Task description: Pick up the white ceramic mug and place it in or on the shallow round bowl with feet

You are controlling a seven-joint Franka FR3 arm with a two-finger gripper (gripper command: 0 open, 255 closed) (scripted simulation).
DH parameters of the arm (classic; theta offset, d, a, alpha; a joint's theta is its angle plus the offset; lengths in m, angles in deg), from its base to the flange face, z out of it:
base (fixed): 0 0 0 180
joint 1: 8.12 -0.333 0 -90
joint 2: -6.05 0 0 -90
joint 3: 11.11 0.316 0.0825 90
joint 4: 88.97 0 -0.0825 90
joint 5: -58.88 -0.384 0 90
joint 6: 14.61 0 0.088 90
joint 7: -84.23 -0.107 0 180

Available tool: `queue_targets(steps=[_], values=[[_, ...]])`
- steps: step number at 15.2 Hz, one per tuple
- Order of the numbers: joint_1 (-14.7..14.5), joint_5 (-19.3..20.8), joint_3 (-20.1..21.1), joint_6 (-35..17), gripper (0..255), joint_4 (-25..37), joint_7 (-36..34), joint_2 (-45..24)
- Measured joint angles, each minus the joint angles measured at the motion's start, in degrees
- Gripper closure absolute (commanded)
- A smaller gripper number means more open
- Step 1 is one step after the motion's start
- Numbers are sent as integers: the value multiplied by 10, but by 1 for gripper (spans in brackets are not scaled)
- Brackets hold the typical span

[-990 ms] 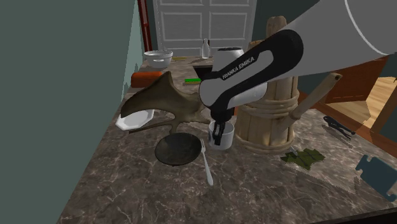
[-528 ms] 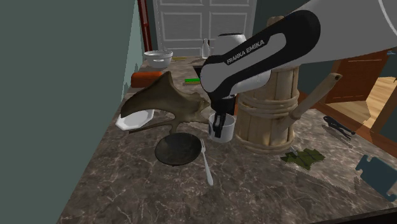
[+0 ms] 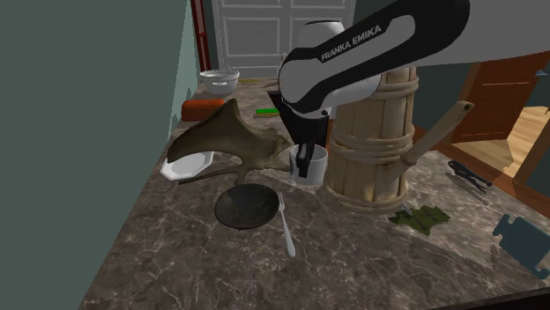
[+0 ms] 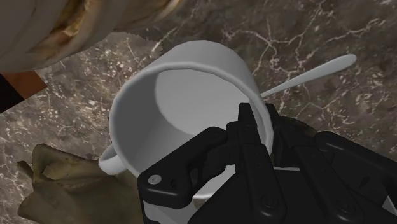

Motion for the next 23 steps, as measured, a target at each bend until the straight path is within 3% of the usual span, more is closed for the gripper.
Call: queue_targets(steps=[14, 23], values=[[-61, -49, 63, 64, 255, 199, -109, -146], [-62, -59, 67, 11, 255, 169, -109, -172]])
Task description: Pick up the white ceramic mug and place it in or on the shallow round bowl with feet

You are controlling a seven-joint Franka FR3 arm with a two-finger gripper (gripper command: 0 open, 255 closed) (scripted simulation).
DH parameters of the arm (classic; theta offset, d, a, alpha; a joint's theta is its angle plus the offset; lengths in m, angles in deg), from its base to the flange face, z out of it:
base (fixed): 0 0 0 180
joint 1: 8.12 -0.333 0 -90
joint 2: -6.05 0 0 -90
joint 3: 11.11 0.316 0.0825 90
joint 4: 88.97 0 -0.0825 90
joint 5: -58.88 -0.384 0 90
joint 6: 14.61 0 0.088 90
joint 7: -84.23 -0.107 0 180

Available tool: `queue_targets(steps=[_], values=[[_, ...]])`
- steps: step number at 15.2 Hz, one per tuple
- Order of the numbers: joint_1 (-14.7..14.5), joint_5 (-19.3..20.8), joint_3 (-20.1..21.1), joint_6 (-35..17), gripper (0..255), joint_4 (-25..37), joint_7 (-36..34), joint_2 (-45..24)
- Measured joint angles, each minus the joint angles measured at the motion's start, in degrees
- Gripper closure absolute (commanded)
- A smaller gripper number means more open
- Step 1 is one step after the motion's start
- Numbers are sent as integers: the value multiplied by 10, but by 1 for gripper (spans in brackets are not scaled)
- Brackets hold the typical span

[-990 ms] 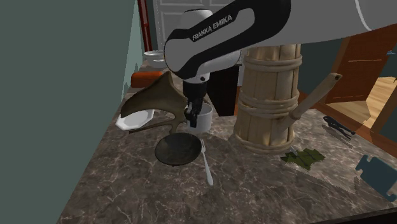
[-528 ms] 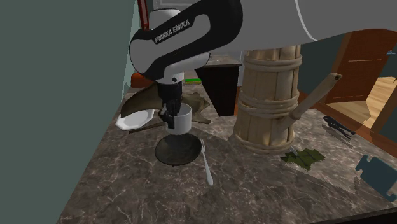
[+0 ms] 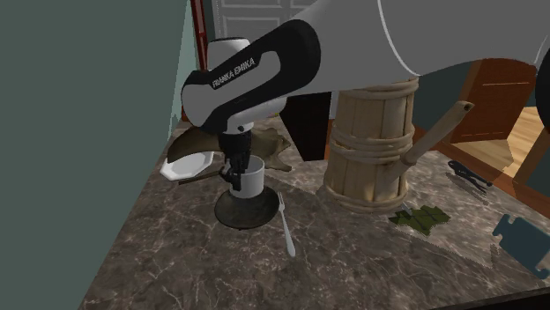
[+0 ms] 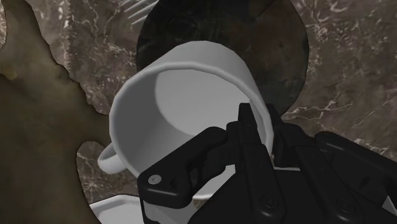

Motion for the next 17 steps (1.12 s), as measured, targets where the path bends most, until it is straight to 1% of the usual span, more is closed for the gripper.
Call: queue_targets(steps=[6, 12, 13, 17], values=[[2, -8, 2, -42, 255, -25, 5, -18], [2, -9, 3, -48, 255, -29, 6, -21], [2, -9, 3, -49, 0, -29, 6, -21], [2, -9, 3, -49, 0, -29, 6, -21]])
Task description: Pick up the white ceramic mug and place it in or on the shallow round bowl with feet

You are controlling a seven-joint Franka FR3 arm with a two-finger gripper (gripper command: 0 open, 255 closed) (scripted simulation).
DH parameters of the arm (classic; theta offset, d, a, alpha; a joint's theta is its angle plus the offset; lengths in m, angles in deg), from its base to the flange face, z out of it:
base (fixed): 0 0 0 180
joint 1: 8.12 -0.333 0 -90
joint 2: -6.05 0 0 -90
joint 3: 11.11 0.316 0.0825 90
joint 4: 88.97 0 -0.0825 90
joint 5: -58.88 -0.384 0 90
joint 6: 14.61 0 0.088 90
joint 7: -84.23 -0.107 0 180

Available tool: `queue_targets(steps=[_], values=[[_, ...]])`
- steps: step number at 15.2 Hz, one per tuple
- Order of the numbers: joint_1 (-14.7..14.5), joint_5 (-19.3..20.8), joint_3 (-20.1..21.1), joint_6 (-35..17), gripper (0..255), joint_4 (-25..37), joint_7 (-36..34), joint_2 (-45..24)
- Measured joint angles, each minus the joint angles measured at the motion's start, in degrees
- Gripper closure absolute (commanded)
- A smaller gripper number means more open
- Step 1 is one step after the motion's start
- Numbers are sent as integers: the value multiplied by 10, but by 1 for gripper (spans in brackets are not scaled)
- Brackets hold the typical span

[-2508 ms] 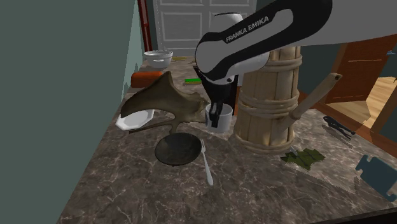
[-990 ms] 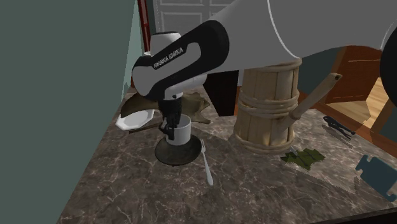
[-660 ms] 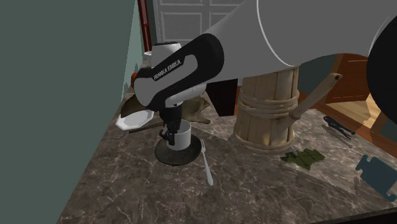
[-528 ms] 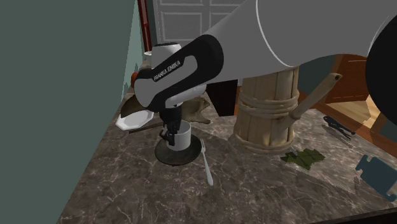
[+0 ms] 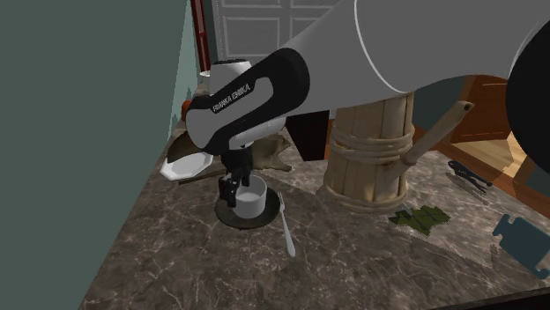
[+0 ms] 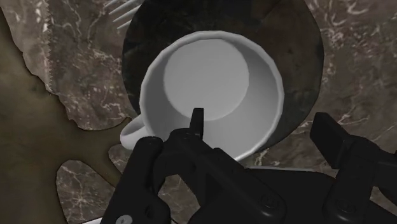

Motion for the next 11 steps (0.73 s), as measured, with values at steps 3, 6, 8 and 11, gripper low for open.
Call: queue_targets(steps=[3, 6, 8, 11], values=[[-1, 2, 0, 7, 0, 3, -2, 4], [-3, 10, -3, 48, 0, 26, -6, 24], [-4, 13, -4, 58, 0, 29, -8, 31], [-4, 13, -4, 62, 0, 33, -9, 31]])
